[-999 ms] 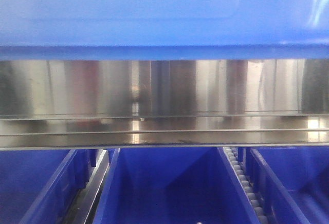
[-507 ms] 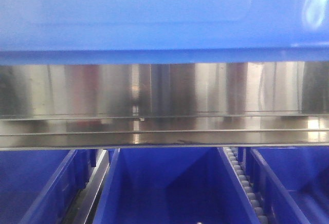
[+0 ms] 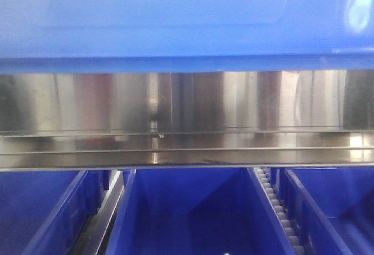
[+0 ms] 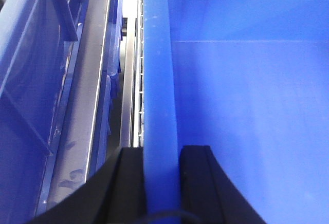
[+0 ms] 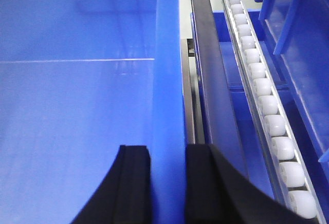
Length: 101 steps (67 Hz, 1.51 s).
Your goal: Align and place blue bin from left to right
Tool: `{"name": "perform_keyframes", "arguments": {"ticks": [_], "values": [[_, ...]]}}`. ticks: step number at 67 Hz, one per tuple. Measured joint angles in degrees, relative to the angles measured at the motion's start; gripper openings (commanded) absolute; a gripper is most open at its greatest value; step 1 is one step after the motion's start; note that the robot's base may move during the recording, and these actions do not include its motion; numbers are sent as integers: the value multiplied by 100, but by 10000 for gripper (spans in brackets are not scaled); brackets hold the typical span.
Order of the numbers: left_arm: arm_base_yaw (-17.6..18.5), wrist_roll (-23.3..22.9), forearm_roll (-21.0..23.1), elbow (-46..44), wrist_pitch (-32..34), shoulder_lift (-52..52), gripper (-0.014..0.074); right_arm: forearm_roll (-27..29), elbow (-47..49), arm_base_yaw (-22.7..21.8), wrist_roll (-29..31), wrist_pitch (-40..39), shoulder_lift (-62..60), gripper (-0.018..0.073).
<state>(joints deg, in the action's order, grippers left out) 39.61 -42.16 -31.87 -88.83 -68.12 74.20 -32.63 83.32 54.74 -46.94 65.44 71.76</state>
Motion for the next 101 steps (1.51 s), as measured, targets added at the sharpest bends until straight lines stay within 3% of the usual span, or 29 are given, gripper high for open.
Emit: {"name": "perform_keyframes", "arguments": {"ticks": [101], "values": [[0, -1, -56, 0, -45, -25, -111, -43, -19, 0, 0, -248, 0, -79]]}}
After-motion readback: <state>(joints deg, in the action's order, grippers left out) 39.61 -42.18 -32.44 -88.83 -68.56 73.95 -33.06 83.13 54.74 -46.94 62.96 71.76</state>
